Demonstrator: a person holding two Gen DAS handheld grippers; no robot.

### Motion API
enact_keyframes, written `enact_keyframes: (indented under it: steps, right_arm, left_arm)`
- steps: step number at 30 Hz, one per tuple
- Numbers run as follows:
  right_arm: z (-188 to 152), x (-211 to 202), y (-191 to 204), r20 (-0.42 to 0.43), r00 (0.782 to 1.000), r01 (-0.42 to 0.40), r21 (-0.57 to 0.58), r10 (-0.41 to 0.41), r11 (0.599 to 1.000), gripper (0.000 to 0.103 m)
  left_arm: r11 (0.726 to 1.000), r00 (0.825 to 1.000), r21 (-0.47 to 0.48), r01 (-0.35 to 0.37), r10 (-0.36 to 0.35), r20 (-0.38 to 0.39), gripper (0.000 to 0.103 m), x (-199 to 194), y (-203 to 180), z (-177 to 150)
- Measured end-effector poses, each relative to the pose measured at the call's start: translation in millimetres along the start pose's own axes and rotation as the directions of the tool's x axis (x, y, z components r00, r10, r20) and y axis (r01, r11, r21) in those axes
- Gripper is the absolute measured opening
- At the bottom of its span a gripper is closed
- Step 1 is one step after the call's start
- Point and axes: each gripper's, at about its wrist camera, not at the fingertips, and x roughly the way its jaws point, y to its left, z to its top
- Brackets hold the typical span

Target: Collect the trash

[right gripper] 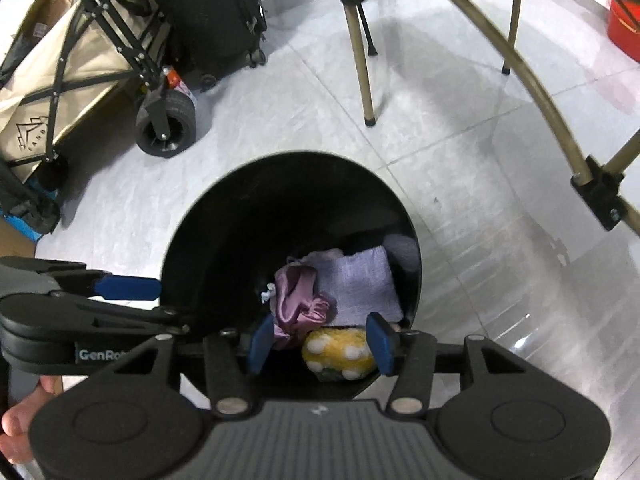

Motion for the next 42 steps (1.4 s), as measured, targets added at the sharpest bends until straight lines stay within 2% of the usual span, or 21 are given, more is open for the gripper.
enact_keyframes:
  steps: [2,4,6,7,9,12,13,15,18,19,21,22,24,25,26,30,32,34,38,40,42]
  right_arm:
    - [-1.7,-15.7,5.0,0.052,0.998,0.026,-0.021,-0.025,0.999,0.050]
    - [-6.9,-41.2,10.4,0.129,0.990,0.067,-0.026,-0.063,0.997,0.050]
    - [-17.3,-74.3,16.9,0.231,0.968,0.107,-0.031,-0.097,0.994,0.050]
    - [-26.5,-97.3,19.1,0.302,0.946,0.132,-0.021,-0.119,0.991,0.051]
    - [-47.2,-139.1,20.6,0.430,0.889,0.162,0.028,-0.158,0.986,0.054]
    - [-90.8,-205.5,25.2,0.582,0.784,0.188,0.107,-0.215,0.976,0.060]
    - [-109.8,-227.4,28.8,0.629,0.741,0.198,0.129,-0.235,0.972,0.064]
    - [-153.7,-267.8,39.5,0.719,0.638,0.228,0.165,-0.275,0.960,0.085]
    - [-211.3,-312.9,64.4,0.788,0.526,0.282,0.193,-0.320,0.940,0.088]
    - [-231.0,-327.4,73.6,0.802,0.498,0.291,0.205,-0.331,0.935,0.088]
    - [-267.6,-354.2,90.3,0.825,0.455,0.291,0.217,-0.335,0.932,0.093]
    - [-282.9,-365.4,97.1,0.834,0.440,0.286,0.221,-0.332,0.932,0.095]
    - [-307.4,-381.5,110.7,0.839,0.435,0.284,0.217,-0.328,0.934,0.099]
    - [-317.9,-386.5,116.7,0.837,0.437,0.287,0.217,-0.329,0.933,0.100]
    - [-328.5,-390.4,122.8,0.829,0.445,0.293,0.224,-0.340,0.929,0.102]
    - [-367.2,-395.4,157.0,0.813,0.448,0.350,0.224,-0.373,0.909,0.103]
    - [-384.0,-393.6,170.0,0.806,0.448,0.377,0.222,-0.387,0.899,0.103]
    - [-400.4,-391.3,181.1,0.802,0.453,0.378,0.222,-0.389,0.899,0.103]
    - [-425.3,-387.9,198.7,0.787,0.486,0.356,0.219,-0.380,0.908,0.103]
    - [-432.4,-385.7,202.6,0.779,0.507,0.328,0.222,-0.369,0.918,0.103]
    - [-441.4,-384.6,206.0,0.781,0.511,0.301,0.227,-0.357,0.926,0.103]
  left_arm:
    - [0.999,0.997,0.036,-0.024,0.021,0.080,0.070,-18.9,-6.7,-3.9]
    - [0.995,0.979,0.055,-0.082,0.070,0.189,0.072,-44.2,-12.5,-11.3]
    - [0.992,0.942,0.055,-0.114,0.090,0.323,0.074,-78.7,-15.8,-24.6]
    - [0.992,0.921,0.049,-0.113,0.086,0.380,0.078,-95.9,-15.8,-31.8]
    - [0.994,0.866,0.040,-0.098,0.065,0.496,0.083,-133.1,-16.5,-51.0]
    - [0.995,0.773,0.042,-0.090,0.043,0.633,0.087,-187.4,-22.7,-86.3]
    - [0.995,0.745,0.052,-0.082,0.027,0.667,0.091,-203.1,-25.3,-98.5]
    - [0.995,0.690,0.064,-0.072,0.004,0.724,0.094,-235.8,-30.0,-127.1]
    - [0.995,0.599,0.089,-0.036,-0.050,0.799,0.100,-286.6,-36.8,-179.6]
    - [0.994,0.574,0.100,-0.030,-0.065,0.816,0.103,-301.8,-38.3,-198.0]
    - [0.988,0.542,0.145,-0.051,-0.094,0.835,0.103,-329.2,-44.7,-235.2]
    - [0.985,0.525,0.156,-0.069,-0.097,0.845,0.103,-342.1,-48.0,-253.8]
    - [0.983,0.491,0.159,-0.094,-0.093,0.866,0.103,-364.1,-54.5,-287.5]
    - [0.982,0.487,0.162,-0.096,-0.096,0.868,0.103,-372.1,-54.4,-300.7]
    - [0.982,0.496,0.167,-0.089,-0.102,0.863,0.103,-379.4,-53.4,-312.6]
    - [0.981,0.560,0.192,-0.026,-0.144,0.816,0.103,-388.4,-44.3,-345.8]
    - [0.984,0.574,0.177,-0.033,-0.127,0.809,0.103,-388.0,-38.2,-360.1]
    - [0.986,0.574,0.163,-0.041,-0.111,0.812,0.103,-390.1,-31.2,-377.5]
    - [0.989,0.566,0.141,-0.051,-0.087,0.820,0.103,-395.6,-16.2,-406.0]
    - [0.989,0.552,0.137,-0.064,-0.079,0.830,0.103,-401.2,-12.2,-422.3]
    - [0.987,0.541,0.141,-0.079,-0.076,0.837,0.103,-404.1,-8.5,-434.1]
